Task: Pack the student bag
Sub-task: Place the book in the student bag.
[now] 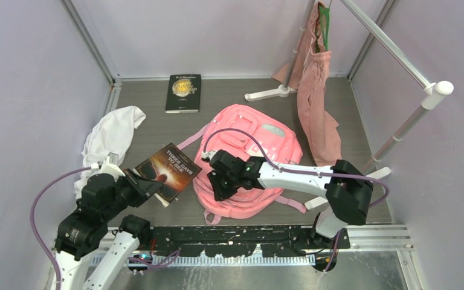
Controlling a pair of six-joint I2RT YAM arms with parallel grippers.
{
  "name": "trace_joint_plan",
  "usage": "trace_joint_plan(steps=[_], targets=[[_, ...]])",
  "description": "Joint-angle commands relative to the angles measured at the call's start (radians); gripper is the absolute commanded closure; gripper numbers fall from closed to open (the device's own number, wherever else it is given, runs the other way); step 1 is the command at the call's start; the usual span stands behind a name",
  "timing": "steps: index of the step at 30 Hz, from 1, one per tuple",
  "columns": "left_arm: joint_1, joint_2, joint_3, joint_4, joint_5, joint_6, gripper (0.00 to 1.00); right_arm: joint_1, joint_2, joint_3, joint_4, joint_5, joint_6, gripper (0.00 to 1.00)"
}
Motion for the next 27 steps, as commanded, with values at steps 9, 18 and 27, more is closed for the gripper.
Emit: trace_joint_plan(steps=[9, 18, 27], targets=[[0.003, -0.025, -0.015, 0.135, 0.085, -0.024, 1.00, 0.001, -0.144, 0.160, -0.076, 0.250, -0.072, 0.99], [0.003, -0.066, 0.015, 0.287, 0.172, -0.028, 1.00, -0.274, -0.187, 0.197, 0.083, 0.035, 0.063, 0.99], [0.003, -0.080, -0.103, 0.257, 0.360, -0.044, 1.00, -0.313, -0.178, 0.331, 0.090, 0.032, 0.095, 0.99]])
